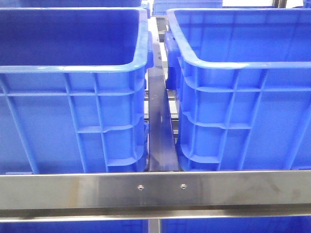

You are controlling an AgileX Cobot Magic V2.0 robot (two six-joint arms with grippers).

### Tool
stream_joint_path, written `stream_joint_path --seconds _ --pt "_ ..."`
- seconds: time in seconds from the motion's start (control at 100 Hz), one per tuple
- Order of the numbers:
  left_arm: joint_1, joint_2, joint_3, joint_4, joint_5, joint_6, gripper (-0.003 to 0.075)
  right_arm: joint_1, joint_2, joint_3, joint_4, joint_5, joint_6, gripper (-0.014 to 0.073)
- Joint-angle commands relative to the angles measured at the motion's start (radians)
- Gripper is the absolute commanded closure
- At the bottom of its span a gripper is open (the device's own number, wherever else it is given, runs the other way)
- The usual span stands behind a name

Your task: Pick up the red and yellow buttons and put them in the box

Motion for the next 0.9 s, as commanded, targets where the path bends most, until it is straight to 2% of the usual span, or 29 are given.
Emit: stream_joint_path --seconds 0.0,0.54,0.89 --pt "-0.001 -0.031 0.052 -0.001 -0.071 -0.003 0.074 0.001 -0.023 -0.017 -0.009 -0.072 -0.002 0.0655" --pt "-0.001 -0.031 0.009 -0.001 -0.059 -0.003 0.074 0.001 -0.023 -0.017 -0.009 -0.072 -0.002 0.0655" --pt "-0.001 0.108 -0.239 -0.001 0.143 -0.003 0.0741 0.001 -0.023 -0.017 -0.009 -0.072 -0.002 0.0655"
